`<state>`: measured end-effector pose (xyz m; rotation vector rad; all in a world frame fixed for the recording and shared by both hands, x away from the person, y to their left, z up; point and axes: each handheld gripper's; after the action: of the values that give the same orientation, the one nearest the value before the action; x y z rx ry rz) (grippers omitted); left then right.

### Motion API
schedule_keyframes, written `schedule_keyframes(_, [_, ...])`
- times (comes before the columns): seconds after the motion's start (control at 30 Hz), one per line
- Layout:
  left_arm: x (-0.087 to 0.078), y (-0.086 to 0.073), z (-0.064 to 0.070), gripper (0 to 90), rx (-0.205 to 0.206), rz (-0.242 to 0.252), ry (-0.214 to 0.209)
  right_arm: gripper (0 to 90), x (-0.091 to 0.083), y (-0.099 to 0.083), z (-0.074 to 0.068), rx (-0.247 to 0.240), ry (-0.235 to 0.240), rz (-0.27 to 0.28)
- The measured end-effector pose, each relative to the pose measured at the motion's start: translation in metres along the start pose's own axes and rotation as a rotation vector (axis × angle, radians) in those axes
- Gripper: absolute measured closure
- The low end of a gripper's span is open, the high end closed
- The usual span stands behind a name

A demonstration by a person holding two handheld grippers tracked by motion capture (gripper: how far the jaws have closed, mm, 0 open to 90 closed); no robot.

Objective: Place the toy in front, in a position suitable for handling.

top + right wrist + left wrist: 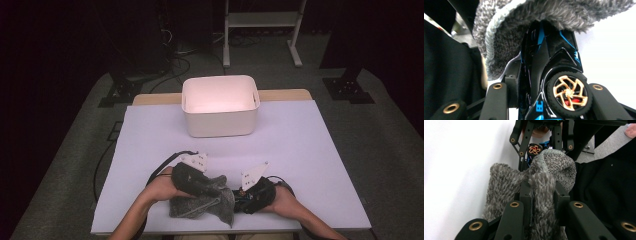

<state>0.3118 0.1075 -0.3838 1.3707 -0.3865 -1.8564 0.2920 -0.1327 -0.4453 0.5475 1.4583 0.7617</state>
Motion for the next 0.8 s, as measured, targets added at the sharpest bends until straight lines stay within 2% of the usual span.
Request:
schedule_keyframes(0.17, [-0.010, 0.010, -0.001, 74.7, 0.014, 0.027, 0.029, 54.8, -0.006, 0.005, 0.007, -0.042, -0.035, -0.009])
schedule_keyframes(0.23, [-0.014, 0.017, -0.003, 74.7, 0.022, 0.032, 0.064, 54.8, -0.010, 0.008, 0.015, -0.056, -0.064, -0.003])
schedule_keyframes(0.27, [-0.015, 0.019, -0.005, 74.7, 0.030, 0.023, 0.083, 54.7, -0.011, 0.009, 0.022, -0.072, -0.090, -0.019])
schedule_keyframes(0.3, [-0.012, 0.022, -0.009, 74.6, 0.026, 0.008, 0.105, 54.7, -0.011, 0.008, 0.025, -0.069, -0.094, -0.020])
schedule_keyframes(0.4, [-0.006, 0.022, -0.015, 74.6, 0.020, -0.017, 0.119, 54.7, -0.007, 0.005, 0.029, -0.060, -0.095, -0.034])
schedule_keyframes(0.43, [-0.003, 0.021, -0.016, 74.6, 0.015, -0.022, 0.122, 54.7, -0.002, 0.001, 0.031, -0.050, -0.091, -0.050])
schedule_keyframes(0.47, [0.001, 0.018, -0.019, 74.6, 0.007, -0.011, 0.108, 54.7, 0.000, -0.002, 0.032, -0.041, -0.088, -0.042])
schedule_keyframes(0.53, [0.000, 0.017, -0.019, 74.6, 0.009, -0.007, 0.106, 54.5, 0.000, -0.005, 0.032, -0.031, -0.084, -0.028])
schedule_keyframes(0.6, [0.000, 0.016, -0.019, 74.5, 0.009, -0.009, 0.095, 46.8, -0.002, -0.006, 0.032, -0.007, -0.079, -0.009])
schedule_keyframes(0.67, [0.000, 0.015, -0.017, 74.3, 0.017, -0.014, 0.101, 43.5, -0.010, -0.007, 0.032, 0.003, -0.099, 0.004])
schedule_keyframes(0.8, [0.000, 0.014, -0.016, 74.0, 0.011, -0.007, 0.104, 43.5, -0.020, -0.012, 0.027, 0.018, -0.118, 0.012])
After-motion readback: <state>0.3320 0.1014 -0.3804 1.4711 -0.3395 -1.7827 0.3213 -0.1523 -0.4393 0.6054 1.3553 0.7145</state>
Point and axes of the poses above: each handheld gripper's, and its own axes: x roughly forward along the jaws, y roughly out of its top, z roughly to its right, and after that the axes turned 15 degrees about -x, right-handed
